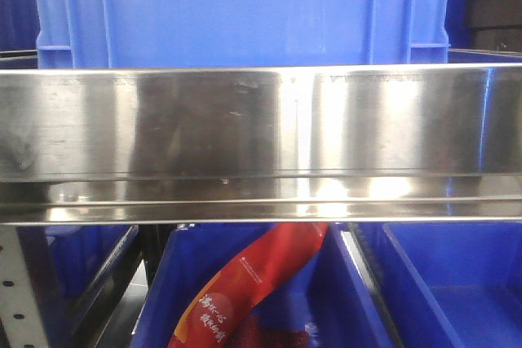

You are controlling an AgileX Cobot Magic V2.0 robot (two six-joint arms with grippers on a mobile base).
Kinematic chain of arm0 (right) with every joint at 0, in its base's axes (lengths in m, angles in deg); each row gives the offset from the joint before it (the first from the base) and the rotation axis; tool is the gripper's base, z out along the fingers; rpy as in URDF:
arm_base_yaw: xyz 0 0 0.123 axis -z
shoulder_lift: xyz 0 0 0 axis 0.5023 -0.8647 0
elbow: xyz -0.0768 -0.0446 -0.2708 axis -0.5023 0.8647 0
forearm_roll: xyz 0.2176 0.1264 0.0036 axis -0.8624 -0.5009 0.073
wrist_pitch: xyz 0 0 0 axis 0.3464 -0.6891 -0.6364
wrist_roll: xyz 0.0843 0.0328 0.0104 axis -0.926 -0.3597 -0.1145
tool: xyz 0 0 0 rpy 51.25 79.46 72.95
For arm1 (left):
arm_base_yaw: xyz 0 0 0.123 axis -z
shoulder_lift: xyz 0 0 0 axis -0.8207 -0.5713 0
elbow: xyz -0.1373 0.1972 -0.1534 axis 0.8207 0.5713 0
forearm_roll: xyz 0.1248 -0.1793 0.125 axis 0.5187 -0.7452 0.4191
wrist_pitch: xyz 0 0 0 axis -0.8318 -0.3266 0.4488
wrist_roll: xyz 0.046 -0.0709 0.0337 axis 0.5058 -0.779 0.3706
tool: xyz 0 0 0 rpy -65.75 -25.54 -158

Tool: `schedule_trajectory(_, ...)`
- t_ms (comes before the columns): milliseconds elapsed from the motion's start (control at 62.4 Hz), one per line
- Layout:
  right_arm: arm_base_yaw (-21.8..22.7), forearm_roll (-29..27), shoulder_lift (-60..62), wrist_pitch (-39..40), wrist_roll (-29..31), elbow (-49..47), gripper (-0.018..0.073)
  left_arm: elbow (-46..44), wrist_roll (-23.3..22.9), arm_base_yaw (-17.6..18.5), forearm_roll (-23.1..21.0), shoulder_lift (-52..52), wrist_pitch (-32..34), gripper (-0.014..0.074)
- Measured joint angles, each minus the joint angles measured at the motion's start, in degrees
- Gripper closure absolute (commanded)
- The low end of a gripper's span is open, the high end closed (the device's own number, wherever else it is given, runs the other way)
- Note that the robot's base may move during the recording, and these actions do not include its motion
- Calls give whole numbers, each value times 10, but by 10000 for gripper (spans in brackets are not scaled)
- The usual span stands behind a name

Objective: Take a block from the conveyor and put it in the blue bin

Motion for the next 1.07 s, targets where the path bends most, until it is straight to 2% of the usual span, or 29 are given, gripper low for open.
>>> schedule_trajectory(1074, 0, 0, 0, 0, 0, 0, 721, 0, 0, -1, 0, 0, 3, 707)
